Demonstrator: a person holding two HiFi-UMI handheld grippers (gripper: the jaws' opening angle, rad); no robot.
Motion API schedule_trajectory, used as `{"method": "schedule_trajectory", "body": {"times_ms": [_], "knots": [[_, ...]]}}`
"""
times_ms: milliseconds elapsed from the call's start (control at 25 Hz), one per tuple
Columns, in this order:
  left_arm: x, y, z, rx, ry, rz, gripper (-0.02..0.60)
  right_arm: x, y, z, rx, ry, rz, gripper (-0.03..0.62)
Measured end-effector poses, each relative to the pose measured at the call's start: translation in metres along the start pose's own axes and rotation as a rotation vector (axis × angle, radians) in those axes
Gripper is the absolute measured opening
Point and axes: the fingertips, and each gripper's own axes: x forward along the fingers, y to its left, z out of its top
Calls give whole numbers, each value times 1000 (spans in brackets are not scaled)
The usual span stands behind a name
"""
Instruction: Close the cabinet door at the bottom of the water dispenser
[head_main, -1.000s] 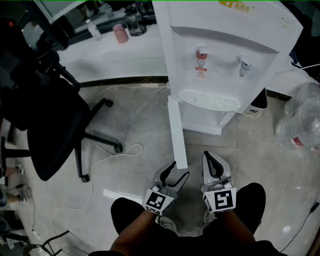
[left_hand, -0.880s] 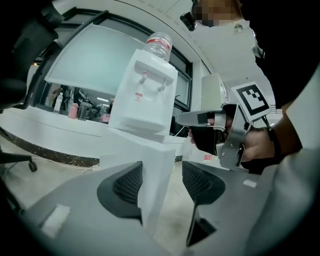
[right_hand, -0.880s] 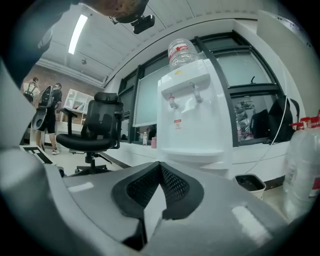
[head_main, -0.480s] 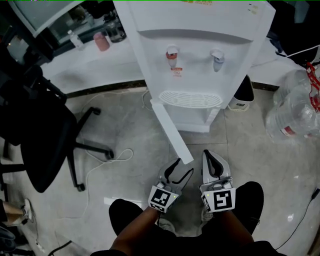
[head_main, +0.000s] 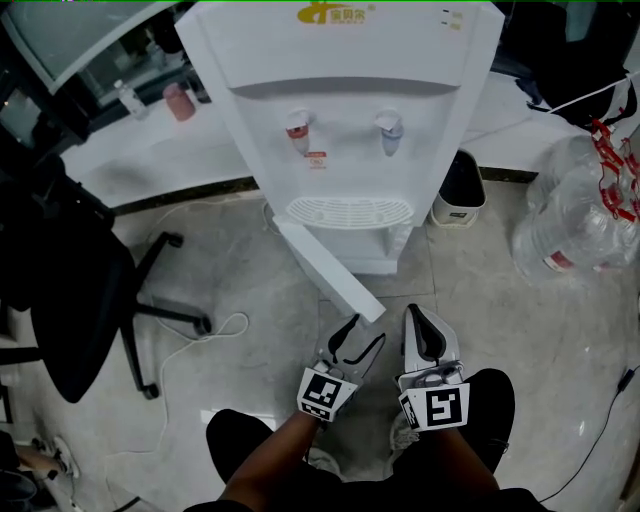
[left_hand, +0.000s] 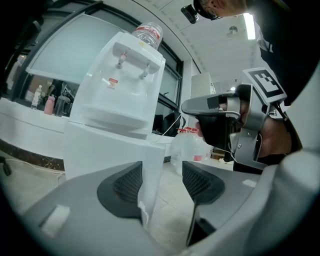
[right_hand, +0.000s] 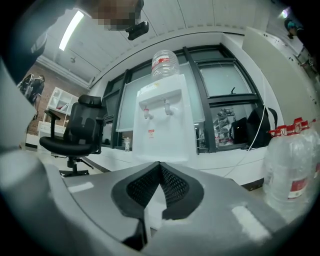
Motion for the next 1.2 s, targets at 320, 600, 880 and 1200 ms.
{"method": "schedule_trajectory", "body": {"times_ms": [320,600,880,1200], "knots": [[38,-3,6,-4,-31,6,266,0,-11,-7,-11,10,22,3],[72,-2,11,-5,-13,4,259,1,-30,-3,-19,-10,-23,3],[103,4,18,14,-25,5,260,0,-49,-4,-6,-13,-50,3],[134,13,23,19,-18,4,256,-2,-65,-4,3,-12,-74,3]]}}
